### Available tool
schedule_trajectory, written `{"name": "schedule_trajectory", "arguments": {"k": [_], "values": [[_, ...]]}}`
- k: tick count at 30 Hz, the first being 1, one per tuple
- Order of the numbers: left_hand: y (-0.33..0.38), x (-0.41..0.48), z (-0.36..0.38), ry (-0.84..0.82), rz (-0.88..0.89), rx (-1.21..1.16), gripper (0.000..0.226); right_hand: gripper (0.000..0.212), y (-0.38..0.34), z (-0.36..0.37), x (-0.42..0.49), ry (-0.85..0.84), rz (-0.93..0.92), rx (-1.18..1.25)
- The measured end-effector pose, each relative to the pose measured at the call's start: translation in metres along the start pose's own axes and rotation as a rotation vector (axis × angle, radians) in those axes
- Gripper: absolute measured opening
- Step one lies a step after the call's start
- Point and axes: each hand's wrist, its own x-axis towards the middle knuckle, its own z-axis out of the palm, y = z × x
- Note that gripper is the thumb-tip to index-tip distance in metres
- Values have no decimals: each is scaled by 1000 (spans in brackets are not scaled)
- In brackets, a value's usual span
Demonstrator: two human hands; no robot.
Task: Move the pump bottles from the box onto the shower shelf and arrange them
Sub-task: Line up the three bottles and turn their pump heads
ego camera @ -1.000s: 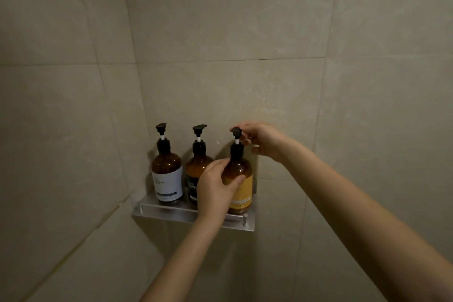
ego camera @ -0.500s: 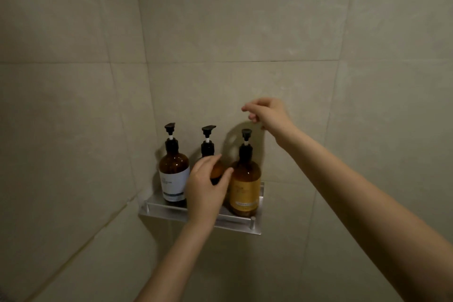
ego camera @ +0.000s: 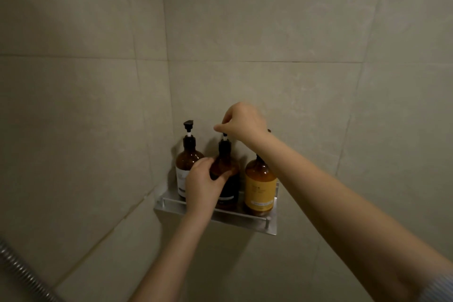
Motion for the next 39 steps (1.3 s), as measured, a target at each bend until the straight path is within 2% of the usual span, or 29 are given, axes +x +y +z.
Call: {"name": "schedule_trajectory", "arguments": {"k": [3,7,12,14,17,22,26,28,36,39], "values": [[-2,2,1,0,0,0,30,25,2,2,0,25,-2,10],[-4,3,1,-3,-5,5,29,16,2,3,2,-29,-42,55],[-4,2,1,-7,1,-10,36,26,7,4,2,-60,-31,181],[-4,3,1,-9,1,-12,37,33,8,4,1,-36,-10,163],[-3,3,0,-15,8,-29,36,30,7,-1,2,3,-1,87],[-3,3,-2,-21,0,-47,38,27,-2,-14,13,-143,37,-31],[-3,1,-2,-17,-17,-90,46,26,-6,-25,16,-335,-85,-97],[-3,1,-3,-22,-21,-102,48,28,-5,-28,14,-378,-162,-139],[-3,1,-4,-39,-16,-124,52,29,7,-27,13,-329,-233,-65],[-2,0,-5,-45,-18,-136,52,27,7,-26,14,-307,-267,-106]]}}
